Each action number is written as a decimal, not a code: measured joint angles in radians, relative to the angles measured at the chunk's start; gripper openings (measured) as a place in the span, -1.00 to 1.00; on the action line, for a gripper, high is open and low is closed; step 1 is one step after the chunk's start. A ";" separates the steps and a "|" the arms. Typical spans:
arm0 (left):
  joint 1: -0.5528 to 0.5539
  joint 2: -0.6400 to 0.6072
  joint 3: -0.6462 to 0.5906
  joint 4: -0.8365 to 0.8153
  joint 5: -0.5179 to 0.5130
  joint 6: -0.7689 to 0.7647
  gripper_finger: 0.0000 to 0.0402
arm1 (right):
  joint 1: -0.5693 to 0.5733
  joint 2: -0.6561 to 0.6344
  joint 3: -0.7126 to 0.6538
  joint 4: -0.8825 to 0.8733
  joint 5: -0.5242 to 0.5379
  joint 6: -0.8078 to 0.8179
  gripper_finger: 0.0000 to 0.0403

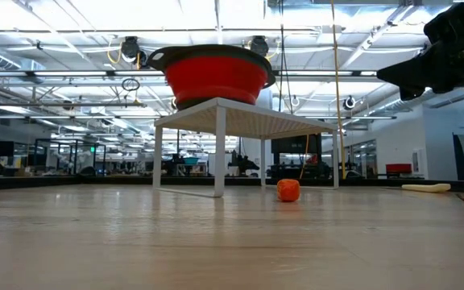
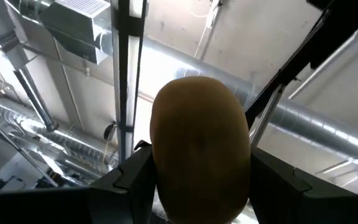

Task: Pick & Place Fruit
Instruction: Put the kiwi into the red strainer bowl on the shelf, then put the pear into the red strainer bowl on the shelf

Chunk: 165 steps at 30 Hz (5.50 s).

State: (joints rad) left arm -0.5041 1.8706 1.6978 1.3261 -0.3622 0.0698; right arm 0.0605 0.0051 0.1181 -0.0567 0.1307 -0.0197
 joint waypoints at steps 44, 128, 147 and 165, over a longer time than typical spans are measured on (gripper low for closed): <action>0.196 -0.059 -0.001 -0.908 -1.210 0.863 0.01 | 0.000 0.000 0.000 0.000 0.003 -0.003 -1.00; 0.751 -0.134 0.000 -2.259 0.232 -0.294 0.02 | 0.000 0.000 -0.001 0.000 0.000 0.012 -1.00; 0.753 -0.220 -0.001 -2.258 0.231 -0.389 0.52 | 0.000 0.000 -0.001 0.001 0.000 0.012 -1.00; 0.452 -0.353 -0.001 -2.188 -0.043 -0.708 0.41 | 0.000 0.000 -0.005 0.054 -0.002 0.012 -1.00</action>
State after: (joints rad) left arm -0.0521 1.5173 1.6970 -0.8617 -0.4053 -0.6380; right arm 0.0608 0.0051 0.1131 -0.0030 0.1287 -0.0074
